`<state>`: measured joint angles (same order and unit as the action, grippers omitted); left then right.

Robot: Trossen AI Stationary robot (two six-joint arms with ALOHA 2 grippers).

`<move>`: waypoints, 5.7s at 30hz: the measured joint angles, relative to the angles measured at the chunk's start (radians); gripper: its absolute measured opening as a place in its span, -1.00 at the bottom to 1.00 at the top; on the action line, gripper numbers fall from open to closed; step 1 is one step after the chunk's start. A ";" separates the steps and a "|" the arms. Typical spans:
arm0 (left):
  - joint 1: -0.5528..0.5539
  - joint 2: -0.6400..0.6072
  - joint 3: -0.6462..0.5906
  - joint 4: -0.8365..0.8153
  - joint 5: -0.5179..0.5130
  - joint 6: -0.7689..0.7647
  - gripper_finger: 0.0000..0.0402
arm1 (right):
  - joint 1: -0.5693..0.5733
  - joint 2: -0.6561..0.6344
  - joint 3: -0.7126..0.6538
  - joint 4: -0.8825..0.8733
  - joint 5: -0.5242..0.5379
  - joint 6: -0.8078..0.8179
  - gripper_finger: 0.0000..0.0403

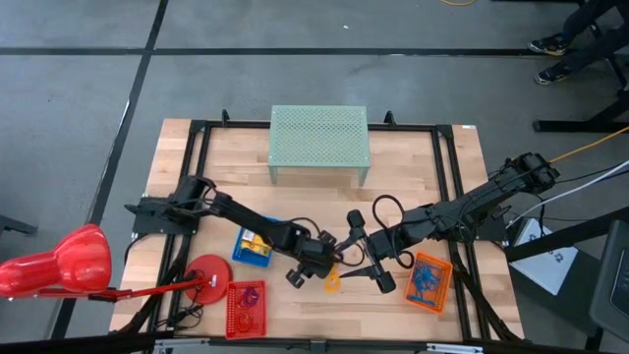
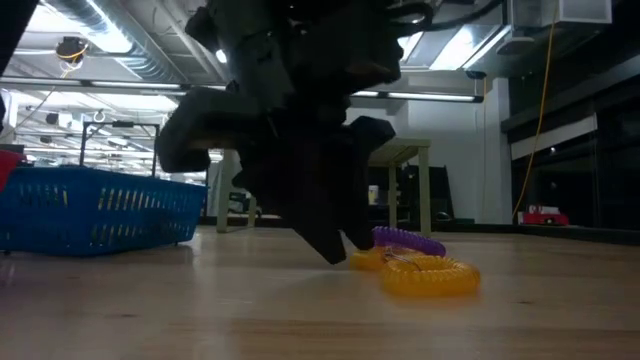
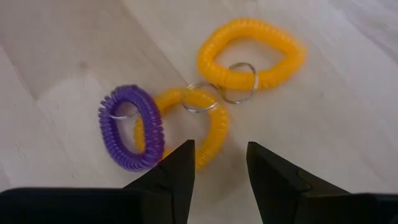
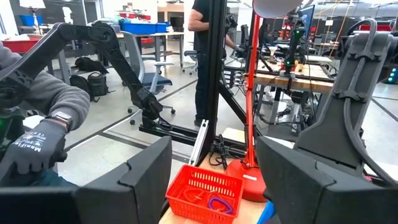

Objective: Pick & Place Office Desk Supplies
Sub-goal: Put the top yellow spiral band into the red bin, then put the purple spiral band into the red bin

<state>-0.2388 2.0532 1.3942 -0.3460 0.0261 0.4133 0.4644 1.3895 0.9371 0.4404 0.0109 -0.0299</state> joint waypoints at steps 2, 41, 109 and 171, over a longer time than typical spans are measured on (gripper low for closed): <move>0.006 0.004 0.000 0.006 0.000 0.013 -0.30 | 0.000 0.000 0.000 0.000 0.000 0.001 0.17; 0.031 0.067 0.004 -0.126 0.137 -0.047 -0.95 | 0.002 -0.639 -0.723 0.502 0.001 -0.066 0.17; -0.622 -0.409 -0.341 -0.226 -0.112 -1.149 -0.51 | 0.001 -0.779 -0.912 0.263 0.184 0.022 0.17; -0.007 0.084 0.074 -0.041 0.073 -0.032 -0.39 | 0.001 -0.779 -0.912 0.240 0.210 0.023 0.17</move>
<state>-0.2455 2.1370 1.4685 -0.3872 0.0992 0.3814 0.4655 0.6110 0.0250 0.6804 0.2207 -0.0070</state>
